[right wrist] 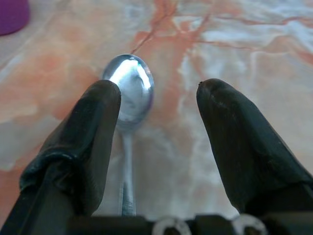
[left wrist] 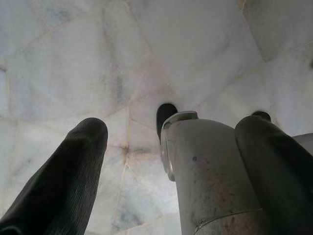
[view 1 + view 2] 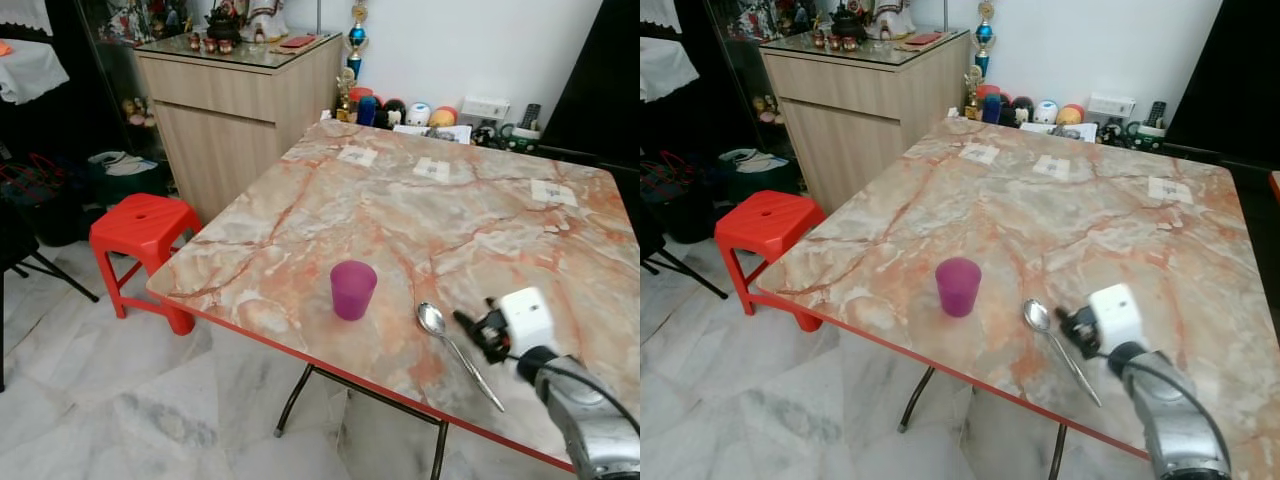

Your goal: Setting the table

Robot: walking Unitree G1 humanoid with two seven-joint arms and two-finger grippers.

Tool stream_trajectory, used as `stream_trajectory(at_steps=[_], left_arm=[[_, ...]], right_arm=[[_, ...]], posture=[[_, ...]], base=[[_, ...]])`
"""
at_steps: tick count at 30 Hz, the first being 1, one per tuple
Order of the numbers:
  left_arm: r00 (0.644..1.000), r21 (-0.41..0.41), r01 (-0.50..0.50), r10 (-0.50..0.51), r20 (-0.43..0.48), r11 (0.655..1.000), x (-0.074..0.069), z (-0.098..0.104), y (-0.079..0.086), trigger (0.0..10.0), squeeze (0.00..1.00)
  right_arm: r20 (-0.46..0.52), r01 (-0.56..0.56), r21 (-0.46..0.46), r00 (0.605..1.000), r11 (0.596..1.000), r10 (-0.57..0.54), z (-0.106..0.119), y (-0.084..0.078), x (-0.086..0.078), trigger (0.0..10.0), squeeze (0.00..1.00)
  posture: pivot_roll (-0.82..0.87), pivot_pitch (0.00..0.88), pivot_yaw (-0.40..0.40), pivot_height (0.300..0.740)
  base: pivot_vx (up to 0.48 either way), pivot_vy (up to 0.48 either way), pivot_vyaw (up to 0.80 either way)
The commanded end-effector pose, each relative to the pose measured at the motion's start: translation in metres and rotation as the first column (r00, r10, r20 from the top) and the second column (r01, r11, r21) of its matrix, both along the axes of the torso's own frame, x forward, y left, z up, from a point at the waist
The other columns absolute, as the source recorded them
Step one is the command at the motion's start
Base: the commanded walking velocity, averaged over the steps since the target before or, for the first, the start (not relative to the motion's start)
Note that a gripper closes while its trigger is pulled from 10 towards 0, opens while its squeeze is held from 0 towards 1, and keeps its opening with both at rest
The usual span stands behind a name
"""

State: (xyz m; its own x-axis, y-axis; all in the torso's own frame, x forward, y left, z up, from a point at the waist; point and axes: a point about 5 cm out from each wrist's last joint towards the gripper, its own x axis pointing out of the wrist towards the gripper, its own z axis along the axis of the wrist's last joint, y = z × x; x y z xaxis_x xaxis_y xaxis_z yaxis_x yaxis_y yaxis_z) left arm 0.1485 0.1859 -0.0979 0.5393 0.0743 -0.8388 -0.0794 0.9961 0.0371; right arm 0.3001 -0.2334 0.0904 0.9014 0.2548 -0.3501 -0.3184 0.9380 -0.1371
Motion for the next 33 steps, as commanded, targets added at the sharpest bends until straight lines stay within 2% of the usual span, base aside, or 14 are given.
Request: stream_trajectory(at_steps=[1,5,21,26,27,28,29,30,31,32,33], left_arm=[[1.0,-0.004,0.004,-0.004,-0.027,1.0,-0.005,-0.002,0.0,10.0,0.0],[1.0,-0.004,0.002,-0.002,-0.027,1.0,-0.005,-0.002,0.0,10.0,0.0],[1.0,-0.004,0.005,-0.005,-0.027,1.0,-0.004,-0.002,0.0,10.0,0.0],[1.0,-0.004,0.005,-0.005,-0.028,1.0,-0.004,-0.002,0.001,10.0,0.0],[1.0,-0.003,0.005,-0.005,-0.029,1.0,-0.004,-0.002,0.001,10.0,0.0],[1.0,-0.002,0.005,-0.005,-0.029,1.0,-0.004,-0.002,0.002,10.0,0.0],[1.0,-0.002,0.005,-0.006,-0.03,1.0,-0.004,-0.002,0.002,10.0,0.0],[1.0,-0.001,0.006,-0.006,-0.03,1.0,-0.004,-0.002,0.002,10.0,0.0],[1.0,0.0,0.006,-0.006,-0.031,1.0,-0.004,-0.002,0.002,10.0,0.0],[1.0,0.0,0.006,-0.006,-0.031,1.0,-0.004,-0.002,0.002,10.0,0.0],[0.999,0.0,0.008,-0.008,-0.032,1.0,-0.005,-0.002,0.002,10.0,0.0]], right_arm=[[-0.005,-0.029,0.018,1.0,0.999,0.029,0.005,0.002,0.0,10.0,0.0],[-0.103,-0.077,0.015,0.992,0.997,0.078,-0.006,0.004,-0.007,10.0,0.0],[-0.192,-0.07,0.038,0.978,0.997,0.076,-0.017,0.003,-0.016,10.0,0.0],[-0.217,-0.019,0.063,0.976,0.998,0.033,-0.025,0.003,-0.015,9.9,0.0],[-0.224,-0.015,0.064,0.974,0.998,0.029,-0.027,0.003,-0.016,8.4,0.0],[-0.227,-0.008,0.065,0.974,0.998,0.022,-0.029,0.002,-0.017,8.2,0.0],[-0.231,0.001,0.067,0.973,0.998,0.015,-0.03,0.001,-0.017,5.8,0.0],[-0.234,0.007,0.067,0.972,0.998,0.009,-0.031,0.001,-0.018,5.8,0.0],[-0.236,0.022,0.07,0.972,0.997,-0.005,-0.032,0.0,-0.018,1.7,0.0],[-0.236,0.022,0.07,0.972,0.997,-0.005,-0.032,0.0,-0.018,1.7,0.0],[-0.242,0.041,0.074,0.97,0.996,-0.022,-0.035,-0.002,-0.02,0.0,0.0]], posture=[[0.04,0.0,-0.009,0.74],[0.05,0.0,-0.007,0.74],[0.05,0.0,-0.008,0.74],[0.05,0.0,-0.002,0.74],[0.05,0.0,-0.001,0.74],[0.05,0.0,0.0,0.74],[0.05,0.0,0.001,0.74],[0.05,0.0,0.001,0.74],[0.05,0.0,0.003,0.74],[0.05,0.0,0.003,0.74],[0.05,0.0,0.007,0.74]], base=[[0.0,0.0,0.0],[0.0,0.0,0.0],[0.0,0.0,0.0],[0.0,0.0,0.0],[0.0,0.0,0.0],[0.0,0.0,0.0],[0.0,0.0,0.0],[0.0,0.0,0.0],[0.0,0.0,0.0],[0.0,0.0,0.0],[0.0,0.0,0.0]])
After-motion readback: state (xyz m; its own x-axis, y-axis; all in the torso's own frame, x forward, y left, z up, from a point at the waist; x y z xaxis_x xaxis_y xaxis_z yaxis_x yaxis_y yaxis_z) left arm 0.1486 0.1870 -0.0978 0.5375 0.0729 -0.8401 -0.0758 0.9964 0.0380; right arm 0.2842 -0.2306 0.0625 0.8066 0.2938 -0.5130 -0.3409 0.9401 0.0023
